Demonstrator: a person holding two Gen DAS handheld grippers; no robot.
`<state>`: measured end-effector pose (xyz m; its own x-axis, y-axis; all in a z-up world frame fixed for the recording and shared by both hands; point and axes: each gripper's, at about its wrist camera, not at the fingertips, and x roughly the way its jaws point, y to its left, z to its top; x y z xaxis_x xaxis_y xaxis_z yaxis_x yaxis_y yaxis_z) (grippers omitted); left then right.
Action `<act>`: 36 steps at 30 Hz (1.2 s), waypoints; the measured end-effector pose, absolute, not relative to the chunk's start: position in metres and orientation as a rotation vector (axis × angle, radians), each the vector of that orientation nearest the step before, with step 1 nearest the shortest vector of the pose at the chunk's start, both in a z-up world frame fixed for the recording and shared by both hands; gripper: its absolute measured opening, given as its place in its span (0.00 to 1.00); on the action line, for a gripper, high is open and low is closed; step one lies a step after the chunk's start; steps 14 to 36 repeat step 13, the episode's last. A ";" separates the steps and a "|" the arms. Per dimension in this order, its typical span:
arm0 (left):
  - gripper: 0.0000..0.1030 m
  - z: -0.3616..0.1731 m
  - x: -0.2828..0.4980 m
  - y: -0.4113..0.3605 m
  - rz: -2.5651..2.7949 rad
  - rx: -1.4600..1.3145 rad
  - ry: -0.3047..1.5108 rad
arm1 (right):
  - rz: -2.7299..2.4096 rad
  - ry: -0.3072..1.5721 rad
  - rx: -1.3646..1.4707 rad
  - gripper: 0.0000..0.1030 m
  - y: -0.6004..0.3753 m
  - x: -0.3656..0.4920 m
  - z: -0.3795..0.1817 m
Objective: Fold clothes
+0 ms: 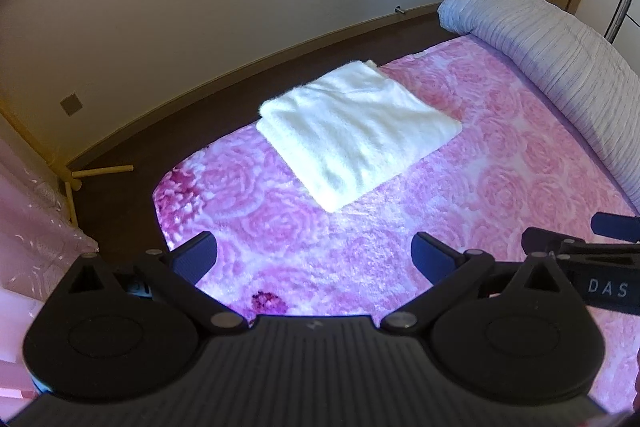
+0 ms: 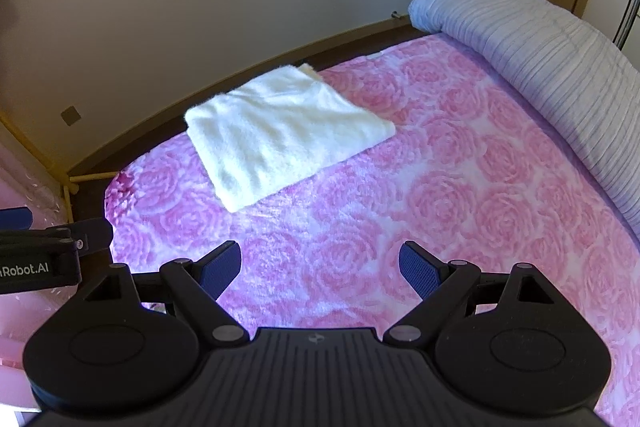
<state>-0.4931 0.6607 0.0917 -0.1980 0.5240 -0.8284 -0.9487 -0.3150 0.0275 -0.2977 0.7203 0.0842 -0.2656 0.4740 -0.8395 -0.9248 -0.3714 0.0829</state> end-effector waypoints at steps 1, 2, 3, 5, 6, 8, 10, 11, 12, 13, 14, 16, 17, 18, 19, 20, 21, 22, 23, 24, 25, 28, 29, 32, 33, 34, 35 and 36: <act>0.99 0.091 -0.493 0.663 1.727 -0.897 0.685 | 1.802 0.731 -0.922 0.86 0.723 -0.299 0.084; 0.99 0.091 -0.492 0.664 1.721 -0.897 0.684 | 1.802 0.732 -0.921 0.86 0.725 -0.299 0.084; 0.99 0.091 -0.493 0.666 1.714 -0.901 0.679 | 1.802 0.732 -0.919 0.86 0.726 -0.299 0.084; 0.99 0.092 -0.493 0.667 1.705 -0.899 0.667 | 1.801 0.734 -0.916 0.86 0.729 -0.299 0.084; 0.99 0.093 -0.493 0.668 1.701 -0.895 0.660 | 1.802 0.735 -0.912 0.86 0.730 -0.299 0.085; 0.99 0.095 -0.493 0.668 1.696 -0.885 0.647 | 1.806 0.739 -0.905 0.86 0.731 -0.299 0.086; 0.99 0.097 -0.492 0.668 1.702 -0.867 0.650 | 1.814 0.738 -0.903 0.86 0.730 -0.300 0.088; 0.99 0.099 -0.491 0.667 1.708 -0.856 0.655 | 1.818 0.736 -0.903 0.86 0.730 -0.301 0.088; 0.99 0.100 -0.490 0.666 1.713 -0.845 0.661 | 1.822 0.735 -0.903 0.86 0.729 -0.302 0.089; 0.99 0.102 -0.489 0.665 1.716 -0.835 0.666 | 1.826 0.733 -0.903 0.86 0.728 -0.302 0.090; 0.99 0.102 -0.489 0.665 1.716 -0.835 0.666 | 1.826 0.733 -0.903 0.86 0.728 -0.302 0.090; 0.99 0.102 -0.489 0.665 1.716 -0.835 0.666 | 1.826 0.733 -0.903 0.86 0.728 -0.302 0.090; 0.99 0.102 -0.489 0.665 1.716 -0.835 0.666 | 1.826 0.733 -0.903 0.86 0.728 -0.302 0.090; 0.99 0.102 -0.489 0.665 1.716 -0.835 0.666 | 1.826 0.733 -0.903 0.86 0.728 -0.302 0.090; 0.99 0.102 -0.489 0.665 1.716 -0.835 0.666 | 1.826 0.733 -0.903 0.86 0.728 -0.302 0.090; 0.99 0.102 -0.489 0.665 1.716 -0.835 0.666 | 1.826 0.733 -0.903 0.86 0.728 -0.302 0.090; 0.99 0.102 -0.489 0.665 1.716 -0.835 0.666 | 1.826 0.733 -0.903 0.86 0.728 -0.302 0.090; 0.99 0.102 -0.489 0.665 1.716 -0.835 0.666 | 1.826 0.733 -0.903 0.86 0.728 -0.302 0.090; 0.99 0.102 -0.489 0.665 1.716 -0.835 0.666 | 1.826 0.733 -0.903 0.86 0.728 -0.302 0.090; 0.99 0.102 -0.489 0.665 1.716 -0.835 0.666 | 1.826 0.733 -0.903 0.86 0.728 -0.302 0.090; 0.99 0.102 -0.489 0.665 1.716 -0.835 0.666 | 1.826 0.733 -0.903 0.86 0.728 -0.302 0.090; 0.99 0.102 -0.489 0.665 1.716 -0.835 0.666 | 1.826 0.733 -0.903 0.86 0.728 -0.302 0.090; 0.99 0.102 -0.489 0.665 1.716 -0.835 0.666 | 1.826 0.733 -0.903 0.86 0.728 -0.302 0.090; 0.99 0.102 -0.489 0.665 1.716 -0.835 0.666 | 1.826 0.733 -0.903 0.86 0.728 -0.302 0.090; 0.99 0.102 -0.489 0.665 1.716 -0.835 0.666 | 1.826 0.733 -0.903 0.86 0.728 -0.302 0.090; 0.99 0.102 -0.489 0.665 1.716 -0.835 0.666 | 1.826 0.733 -0.903 0.86 0.728 -0.302 0.090; 0.99 0.102 -0.489 0.665 1.716 -0.835 0.666 | 1.826 0.733 -0.903 0.86 0.728 -0.302 0.090; 0.99 0.102 -0.489 0.665 1.716 -0.835 0.666 | 1.826 0.733 -0.903 0.86 0.728 -0.302 0.090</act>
